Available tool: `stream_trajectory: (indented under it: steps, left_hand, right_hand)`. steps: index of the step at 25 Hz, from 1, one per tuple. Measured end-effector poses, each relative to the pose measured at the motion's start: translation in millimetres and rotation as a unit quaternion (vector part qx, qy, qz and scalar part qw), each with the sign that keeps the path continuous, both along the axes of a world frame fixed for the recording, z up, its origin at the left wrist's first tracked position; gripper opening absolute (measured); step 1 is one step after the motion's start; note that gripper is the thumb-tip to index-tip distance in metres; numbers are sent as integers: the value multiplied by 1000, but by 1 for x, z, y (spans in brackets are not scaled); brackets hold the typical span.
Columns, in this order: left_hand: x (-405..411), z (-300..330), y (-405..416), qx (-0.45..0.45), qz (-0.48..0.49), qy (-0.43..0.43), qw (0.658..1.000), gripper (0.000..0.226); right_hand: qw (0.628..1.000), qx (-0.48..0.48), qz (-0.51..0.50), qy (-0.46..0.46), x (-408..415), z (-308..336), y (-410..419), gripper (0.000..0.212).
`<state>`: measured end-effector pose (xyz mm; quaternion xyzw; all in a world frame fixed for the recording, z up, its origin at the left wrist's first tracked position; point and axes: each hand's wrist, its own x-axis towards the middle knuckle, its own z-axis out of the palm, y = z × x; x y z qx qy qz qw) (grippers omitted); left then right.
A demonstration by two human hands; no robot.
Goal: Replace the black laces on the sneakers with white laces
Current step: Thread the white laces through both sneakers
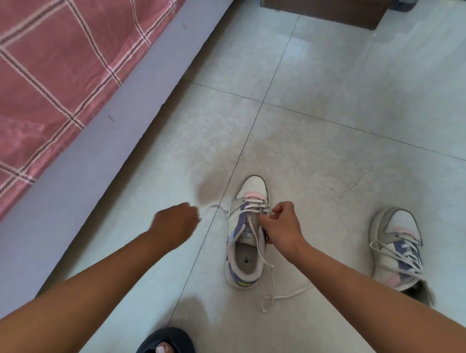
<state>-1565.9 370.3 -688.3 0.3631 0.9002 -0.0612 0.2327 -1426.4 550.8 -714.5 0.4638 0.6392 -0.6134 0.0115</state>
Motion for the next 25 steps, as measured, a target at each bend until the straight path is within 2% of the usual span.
stream_trajectory:
  steps: [1, 3, 5, 7, 8, 10, 12, 14, 16, 18, 21, 25]
  left_hand:
    - [8, 1, 21, 90, -3, -27, 996, 26]
    - [25, 4, 61, 157, -59, -39, 985, 27]
    - [36, 4, 90, 101, -150, 22, 983, 29]
    - [39, 7, 106, 8, -190, 71, 979, 27]
    - [41, 9, 108, -6, -211, 84, 974, 25]
    - [47, 17, 103, -1, -280, 143, 949, 18]
    - [49, 25, 93, 53, -307, 177, 934, 22]
    - [43, 24, 75, 51, -266, 108, 956, 23]
    - [30, 16, 49, -42, -178, 73, 980, 15]
    - [18, 8, 19, -96, -138, 63, 984, 16]
    - [14, 6, -9, -165, -106, -2, 981, 11]
    - [21, 8, -12, -209, -104, -64, 970, 24]
  right_hand:
    - [1000, 5, 24, -5, 2, 1, 0, 31]
    - [997, 37, 69, -15, 6, 2, 0, 30]
    - [995, 48, 83, -14, 9, 3, -2, 30]
    - [997, 25, 73, -9, 10, 3, -2, 28]
    - [998, 9, 61, -6, 10, 4, -2, 27]
    - [999, -10, 33, 1, 10, 5, -3, 28]
    - [1000, -1, 15, 3, 9, 5, -3, 29]
    - [1000, 8, 7, 3, 9, 4, -3, 30]
    - [1000, 3, 4, 7, 9, 4, -2, 31]
    - [1000, -4, 3, 8, 9, 5, -2, 32]
    - [1000, -13, -5, 7, 9, 7, 0, 32]
    - [999, -21, 25, 5, 9, 12, 1, 29]
